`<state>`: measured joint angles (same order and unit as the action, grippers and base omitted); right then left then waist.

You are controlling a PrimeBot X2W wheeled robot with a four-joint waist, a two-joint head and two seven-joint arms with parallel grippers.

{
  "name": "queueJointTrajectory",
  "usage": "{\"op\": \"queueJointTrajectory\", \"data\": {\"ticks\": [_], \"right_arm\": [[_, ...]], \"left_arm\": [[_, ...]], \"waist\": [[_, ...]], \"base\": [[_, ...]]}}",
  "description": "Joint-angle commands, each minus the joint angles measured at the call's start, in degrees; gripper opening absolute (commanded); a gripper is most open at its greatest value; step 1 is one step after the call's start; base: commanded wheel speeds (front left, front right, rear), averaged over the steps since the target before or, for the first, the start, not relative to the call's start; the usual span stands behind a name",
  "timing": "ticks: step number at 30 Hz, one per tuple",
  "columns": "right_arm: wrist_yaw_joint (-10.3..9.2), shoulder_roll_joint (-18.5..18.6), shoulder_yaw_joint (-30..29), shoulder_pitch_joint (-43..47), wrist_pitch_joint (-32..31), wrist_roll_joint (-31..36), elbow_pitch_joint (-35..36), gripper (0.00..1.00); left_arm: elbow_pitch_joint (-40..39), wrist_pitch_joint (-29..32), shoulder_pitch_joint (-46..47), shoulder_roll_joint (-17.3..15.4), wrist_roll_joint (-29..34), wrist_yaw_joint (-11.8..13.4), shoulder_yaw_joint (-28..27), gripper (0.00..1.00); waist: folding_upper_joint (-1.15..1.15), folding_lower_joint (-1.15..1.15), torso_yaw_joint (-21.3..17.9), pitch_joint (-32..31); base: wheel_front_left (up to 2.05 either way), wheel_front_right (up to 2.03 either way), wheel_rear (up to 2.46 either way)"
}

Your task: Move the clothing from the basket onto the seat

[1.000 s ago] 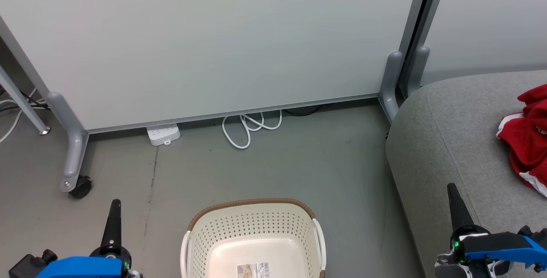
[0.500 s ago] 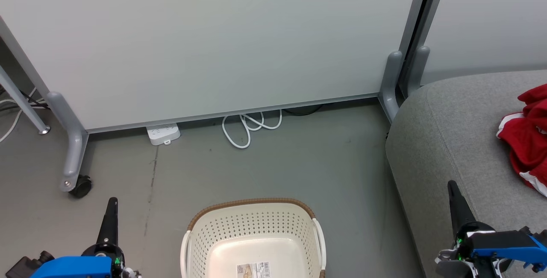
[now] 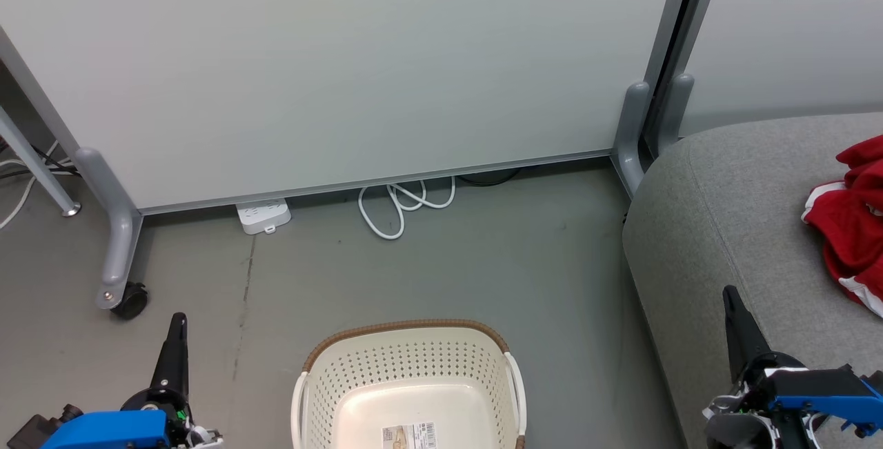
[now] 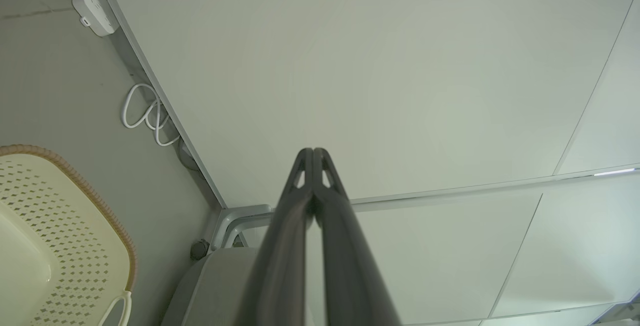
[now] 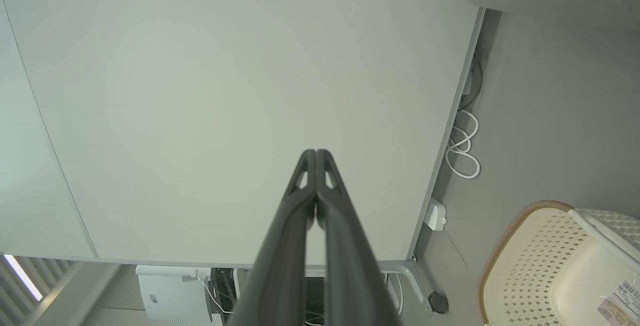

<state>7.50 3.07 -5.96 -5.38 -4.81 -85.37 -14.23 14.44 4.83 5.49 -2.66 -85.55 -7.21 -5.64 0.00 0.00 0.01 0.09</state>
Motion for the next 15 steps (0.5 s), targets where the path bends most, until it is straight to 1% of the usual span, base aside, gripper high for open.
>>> {"op": "queueJointTrajectory", "data": {"ticks": [1,15], "right_arm": [[-0.01,-0.16,-0.16,-0.83,-0.30,-0.95,0.32,0.00],[-0.02,-0.28,-0.63,-1.04,-1.79,-6.48,0.32,0.00]], "left_arm": [[-0.36,0.29,0.83,-0.34,-0.79,-0.29,-0.46,0.00],[-0.46,1.75,1.02,-0.36,-6.23,-0.42,-1.01,0.00]], "waist": [[0.00,0.00,0.00,0.00],[0.00,0.00,-0.01,0.08]], "base": [[0.00,0.00,0.00],[0.00,0.00,0.00]]}}
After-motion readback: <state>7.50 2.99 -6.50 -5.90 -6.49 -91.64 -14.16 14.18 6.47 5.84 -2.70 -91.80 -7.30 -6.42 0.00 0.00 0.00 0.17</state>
